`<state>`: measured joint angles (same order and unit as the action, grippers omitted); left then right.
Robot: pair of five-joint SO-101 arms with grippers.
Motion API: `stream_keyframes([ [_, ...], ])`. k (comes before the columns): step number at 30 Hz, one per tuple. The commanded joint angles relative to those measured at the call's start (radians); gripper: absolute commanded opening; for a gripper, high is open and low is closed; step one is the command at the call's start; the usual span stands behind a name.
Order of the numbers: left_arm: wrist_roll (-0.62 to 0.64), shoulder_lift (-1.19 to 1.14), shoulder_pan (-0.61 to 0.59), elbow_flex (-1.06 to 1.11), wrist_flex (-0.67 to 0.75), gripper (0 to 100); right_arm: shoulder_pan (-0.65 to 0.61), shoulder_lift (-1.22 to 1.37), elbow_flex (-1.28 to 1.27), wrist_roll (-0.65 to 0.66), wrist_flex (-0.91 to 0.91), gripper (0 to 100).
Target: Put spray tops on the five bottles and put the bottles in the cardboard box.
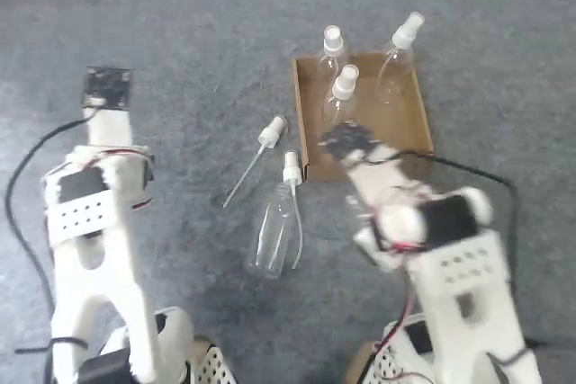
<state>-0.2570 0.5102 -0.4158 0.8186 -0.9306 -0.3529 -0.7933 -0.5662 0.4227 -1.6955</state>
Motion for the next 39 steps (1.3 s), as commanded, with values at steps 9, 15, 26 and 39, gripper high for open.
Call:
stream_keyframes([
  [9, 0.12, -0.196, 0.417, -0.282, -0.112, 14, 0.921, 0.265, 0.089, 0.448, 0.288, 0.6],
  [15, 0.147, -0.499, 0.45, -0.549, -0.118, 14, 1.046, 0.533, 0.095, 0.463, 0.506, 0.6],
  [26, 0.14, -0.736, 0.453, -0.806, -0.192, 15, 1.041, 0.625, 0.091, 0.462, 0.671, 0.6],
  [39, 0.069, -0.875, 0.482, -0.92, -0.192, 22, 1.003, 0.773, 0.115, 0.457, 0.71, 0.6],
])
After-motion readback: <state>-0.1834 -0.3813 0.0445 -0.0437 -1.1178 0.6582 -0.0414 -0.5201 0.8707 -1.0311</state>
